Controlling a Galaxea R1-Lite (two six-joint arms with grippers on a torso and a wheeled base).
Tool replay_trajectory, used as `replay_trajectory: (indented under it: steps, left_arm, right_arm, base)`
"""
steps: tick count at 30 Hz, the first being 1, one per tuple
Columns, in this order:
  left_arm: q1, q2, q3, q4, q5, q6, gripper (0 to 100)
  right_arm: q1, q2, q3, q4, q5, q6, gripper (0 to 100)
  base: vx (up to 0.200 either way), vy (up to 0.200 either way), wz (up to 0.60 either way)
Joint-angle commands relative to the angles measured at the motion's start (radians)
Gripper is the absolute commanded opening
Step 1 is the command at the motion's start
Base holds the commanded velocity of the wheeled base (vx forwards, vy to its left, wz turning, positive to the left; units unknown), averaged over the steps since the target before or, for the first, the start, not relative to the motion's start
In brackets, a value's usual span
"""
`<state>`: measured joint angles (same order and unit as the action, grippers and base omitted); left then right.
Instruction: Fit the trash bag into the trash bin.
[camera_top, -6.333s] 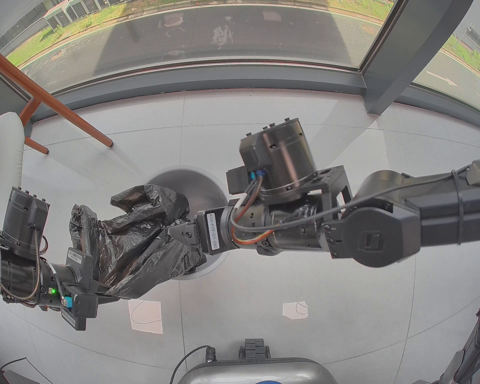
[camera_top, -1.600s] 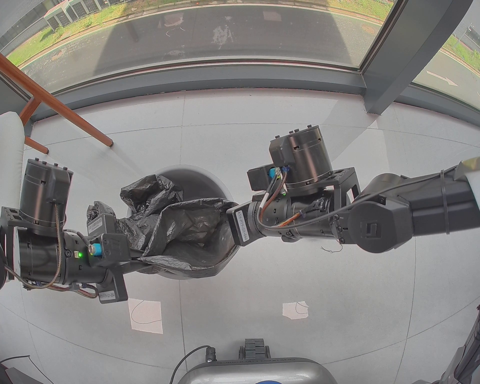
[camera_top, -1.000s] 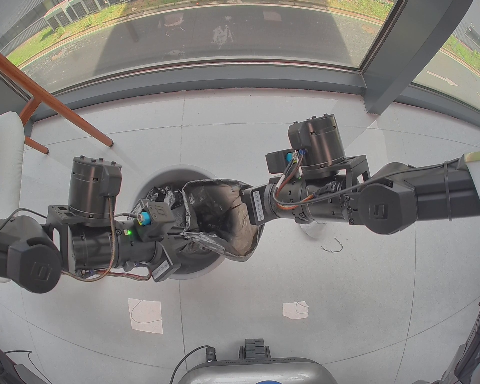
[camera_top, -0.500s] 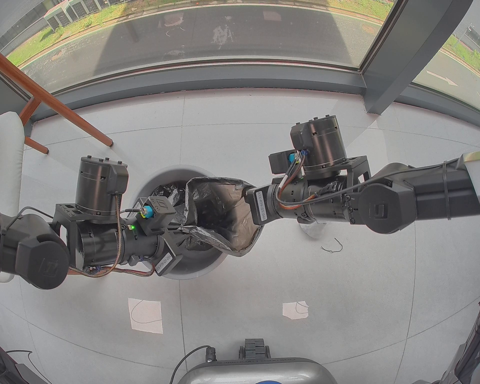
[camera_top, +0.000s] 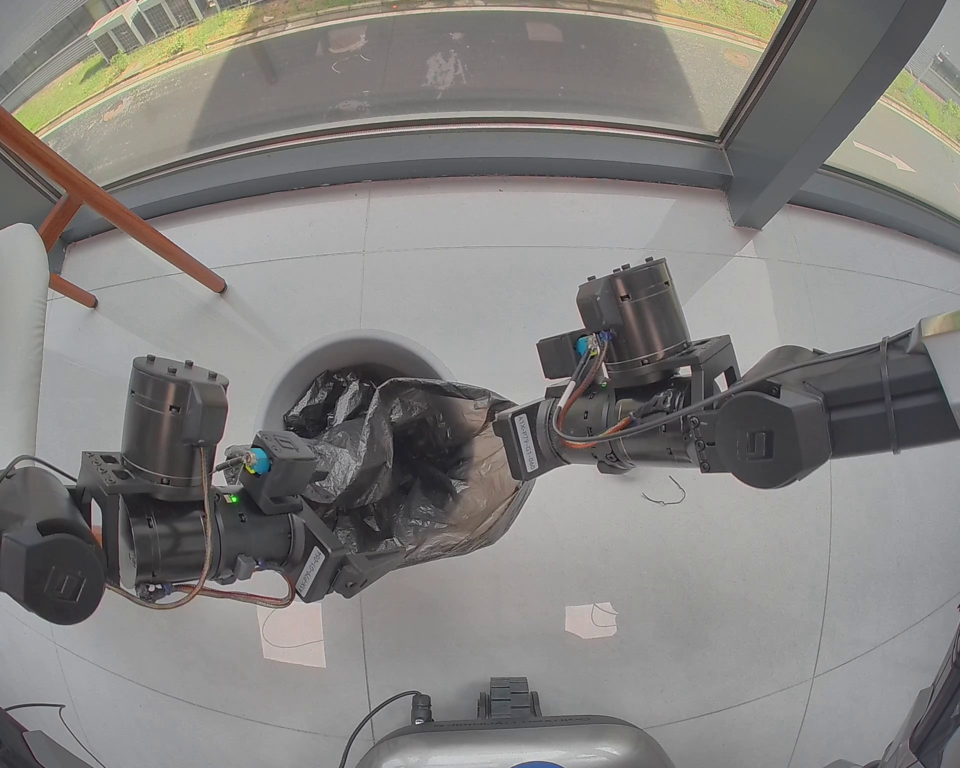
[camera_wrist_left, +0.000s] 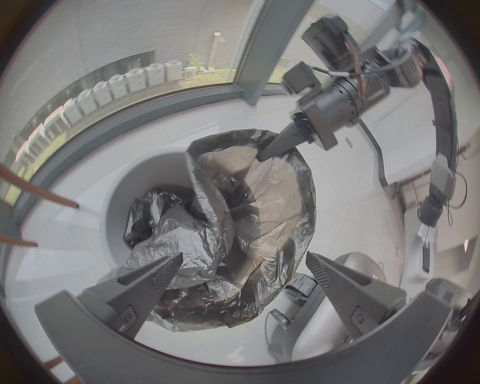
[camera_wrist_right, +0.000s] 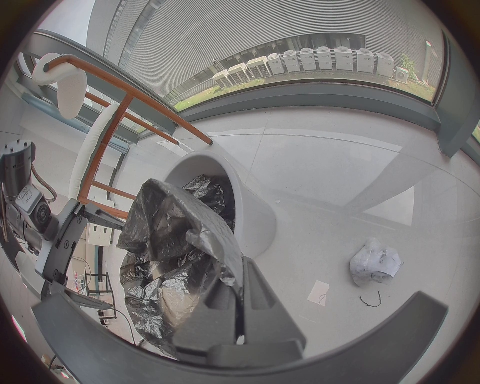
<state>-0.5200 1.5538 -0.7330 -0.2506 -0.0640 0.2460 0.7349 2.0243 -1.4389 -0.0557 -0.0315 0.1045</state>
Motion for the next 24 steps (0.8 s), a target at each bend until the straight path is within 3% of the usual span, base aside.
replay_trajectory:
  steps: [1,19,20,24]
  left_arm:
    - [0.000,-0.009,0.001,-0.002,0.010,-0.025,100]
    - [0.035,0.089,-0.065,-0.019,0.036,0.030,100]
    - [0.044,0.098,-0.063,-0.032,0.036,0.035,0]
    - [0.077,0.112,-0.049,-0.058,0.033,0.084,0]
  right_arm:
    - [0.001,-0.004,0.008,0.001,-0.001,0.000,0]
    - [0.017,-0.006,0.006,-0.001,-0.002,0.000,0]
    - [0.018,-0.006,0.003,-0.001,-0.002,0.000,0]
    - [0.018,-0.006,-0.005,-0.001,-0.002,0.000,0]
  base:
    - [0.000,0.000,0.00]
    - [0.000,0.000,0.00]
    - [0.000,0.000,0.00]
    - [0.000,0.000,0.00]
